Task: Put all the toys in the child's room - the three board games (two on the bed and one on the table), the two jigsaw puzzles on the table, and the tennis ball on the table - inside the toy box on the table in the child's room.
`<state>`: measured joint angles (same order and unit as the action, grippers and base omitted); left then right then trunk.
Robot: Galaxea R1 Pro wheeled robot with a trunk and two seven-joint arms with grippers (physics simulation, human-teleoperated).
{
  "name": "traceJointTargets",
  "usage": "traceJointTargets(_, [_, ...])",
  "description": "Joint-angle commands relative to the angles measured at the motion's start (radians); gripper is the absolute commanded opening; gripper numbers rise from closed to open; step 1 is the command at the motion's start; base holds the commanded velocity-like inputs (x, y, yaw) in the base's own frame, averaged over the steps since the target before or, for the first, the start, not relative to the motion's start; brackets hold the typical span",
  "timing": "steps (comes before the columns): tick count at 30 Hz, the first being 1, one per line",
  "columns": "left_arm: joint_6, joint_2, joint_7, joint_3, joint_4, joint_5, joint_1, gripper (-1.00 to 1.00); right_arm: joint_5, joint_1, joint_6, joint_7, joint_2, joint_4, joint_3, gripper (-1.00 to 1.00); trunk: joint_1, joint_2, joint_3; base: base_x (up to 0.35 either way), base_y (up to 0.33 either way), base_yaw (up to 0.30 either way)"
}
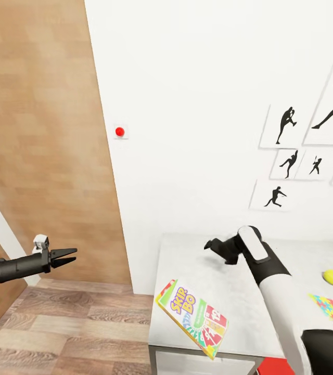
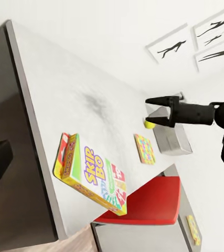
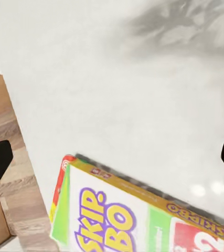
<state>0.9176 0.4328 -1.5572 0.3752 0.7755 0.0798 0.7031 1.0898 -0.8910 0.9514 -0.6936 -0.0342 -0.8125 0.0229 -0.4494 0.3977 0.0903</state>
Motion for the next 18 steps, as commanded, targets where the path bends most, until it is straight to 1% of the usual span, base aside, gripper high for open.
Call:
traceJointTargets(1, [0.010, 0.000, -0.007, 0.002, 0.001, 0.008, 0.001, 1.00, -0.037, -0.036, -0.034, -0.015, 0.013, 0.076, 0.011, 1.00, -0.001, 0.002, 0.002, 0.000, 0.000, 0.000])
traceJointTargets(3, [0.010, 0.000, -0.007, 0.002, 0.001, 0.008, 0.001, 1.00, -0.138, -0.076, -0.112, -0.013, 0.033, 0.173, 0.021, 1.00, -0.001, 0.002, 0.002, 0.000, 0.000, 0.000])
traceJointTargets(4, [0.010, 0.000, -0.007, 0.003, 0.001, 0.008, 0.001, 1.00, -0.160, -0.082, -0.126, -0.012, 0.037, 0.187, 0.022, 1.00, -0.001, 0.002, 0.002, 0.000, 0.000, 0.000])
traceJointTargets(5, [0.010, 0.000, -0.007, 0.003, 0.001, 0.008, 0.001, 1.00, -0.196, -0.089, -0.147, -0.008, 0.046, 0.207, 0.024, 1.00, -0.001, 0.002, 0.002, 0.000, 0.000, 0.000])
traceJointTargets(6, [0.010, 0.001, -0.007, 0.003, 0.001, 0.008, 0.001, 1.00, -0.223, -0.093, -0.162, -0.002, 0.055, 0.219, 0.026, 1.00, -0.001, 0.002, 0.002, -0.021, 0.007, 0.000])
traceJointTargets(8, [0.010, 0.001, -0.007, 0.004, 0.001, 0.008, 0.001, 1.00, -0.258, -0.098, -0.183, 0.009, 0.075, 0.235, 0.030, 1.00, -0.001, 0.002, 0.002, -0.086, 0.081, 0.000])
traceJointTargets(12, [0.010, 0.001, -0.007, 0.004, 0.001, 0.008, 0.001, 1.00, -0.271, -0.100, -0.191, 0.016, 0.084, 0.247, 0.033, 1.00, -0.001, 0.002, 0.002, -0.062, 0.093, 0.000])
traceJointTargets(15, [0.010, 0.005, -0.007, 0.004, 0.001, 0.008, 0.001, 1.00, -0.272, -0.100, -0.192, 0.018, 0.084, 0.248, 0.032, 1.00, -0.001, 0.002, 0.002, -0.007, 0.037, 0.000])
traceJointTargets(18, [0.010, 0.006, -0.007, 0.004, 0.001, 0.008, 0.001, 1.00, -0.272, -0.100, -0.191, 0.018, 0.083, 0.248, 0.032, 1.00, -0.001, 0.002, 0.002, -0.003, 0.153, 0.000])
